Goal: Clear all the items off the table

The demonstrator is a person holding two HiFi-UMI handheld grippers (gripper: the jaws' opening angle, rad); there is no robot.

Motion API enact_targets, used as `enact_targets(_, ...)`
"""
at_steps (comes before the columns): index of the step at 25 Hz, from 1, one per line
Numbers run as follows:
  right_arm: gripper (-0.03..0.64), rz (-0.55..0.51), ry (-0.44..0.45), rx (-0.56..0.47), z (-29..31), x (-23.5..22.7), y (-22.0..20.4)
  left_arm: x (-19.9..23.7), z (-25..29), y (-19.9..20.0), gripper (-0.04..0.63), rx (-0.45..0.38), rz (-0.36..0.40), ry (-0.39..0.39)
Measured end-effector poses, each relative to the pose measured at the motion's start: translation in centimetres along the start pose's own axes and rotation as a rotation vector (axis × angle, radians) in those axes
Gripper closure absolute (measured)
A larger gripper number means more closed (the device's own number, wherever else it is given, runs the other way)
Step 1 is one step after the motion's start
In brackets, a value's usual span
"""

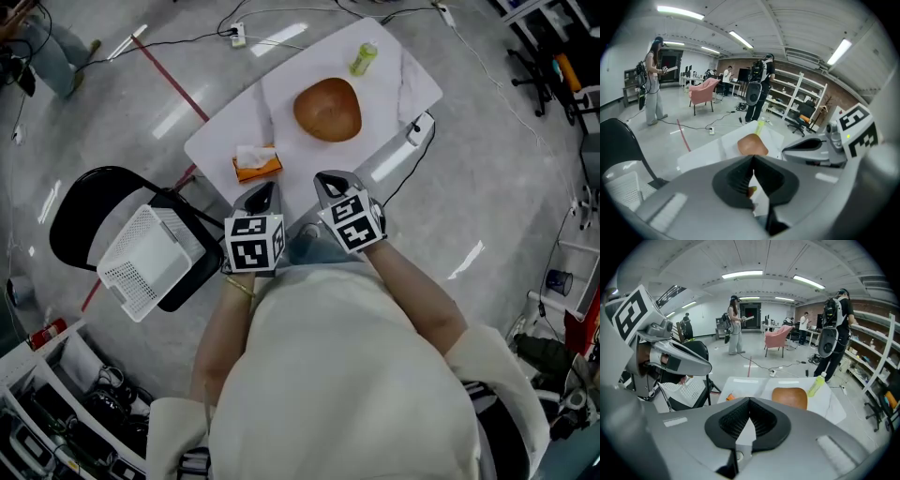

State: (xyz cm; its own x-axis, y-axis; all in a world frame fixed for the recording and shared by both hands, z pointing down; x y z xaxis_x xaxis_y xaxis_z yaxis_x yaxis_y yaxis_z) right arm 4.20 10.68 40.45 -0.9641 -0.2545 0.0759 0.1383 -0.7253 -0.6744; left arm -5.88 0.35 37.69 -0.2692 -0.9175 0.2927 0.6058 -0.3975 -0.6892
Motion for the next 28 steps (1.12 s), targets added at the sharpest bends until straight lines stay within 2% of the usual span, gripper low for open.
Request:
enact_targets(6, 0.617, 0.100, -0.093, -0.010, -2.9, -5.6, -3.2, -4.0, 3.6, 1.5, 0.586, 0.020, 0.043, -0.052)
enact_targets(10, 0.617, 0.183, -0.173, -0.002, -4.9, -8.1, -5.5, -6.3, 5.6, 2.5, 0.586, 0.024, 0.102, -0.107)
enact_targets(22, 0.617, 0.362, -0.367, -0.001, -10.0, -12.0, -10.3, -11.4, 9.4, 3.7, 0.586, 0.085, 0.237, -0.231)
enact_targets(28, 0.617, 0.414, -0.422, 0.008, -11.3, -13.1, -11.6, -12.8, 11.1, 4.1, 0.586, 0.116, 0.277, -0.271)
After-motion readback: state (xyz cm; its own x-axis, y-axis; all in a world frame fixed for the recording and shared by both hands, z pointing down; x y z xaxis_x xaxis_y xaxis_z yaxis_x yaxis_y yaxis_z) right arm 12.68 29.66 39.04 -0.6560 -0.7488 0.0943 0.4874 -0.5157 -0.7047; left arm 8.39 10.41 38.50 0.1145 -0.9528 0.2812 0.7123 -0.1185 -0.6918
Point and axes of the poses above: the fingertips, and each gripper's own axes: z forward along the fingers, x to its left, y out of its top, the point moved 6 cm from there along -z, backward along the fingers, and after that the axes turned 5 degrees about -y, right-handed, at the moved point
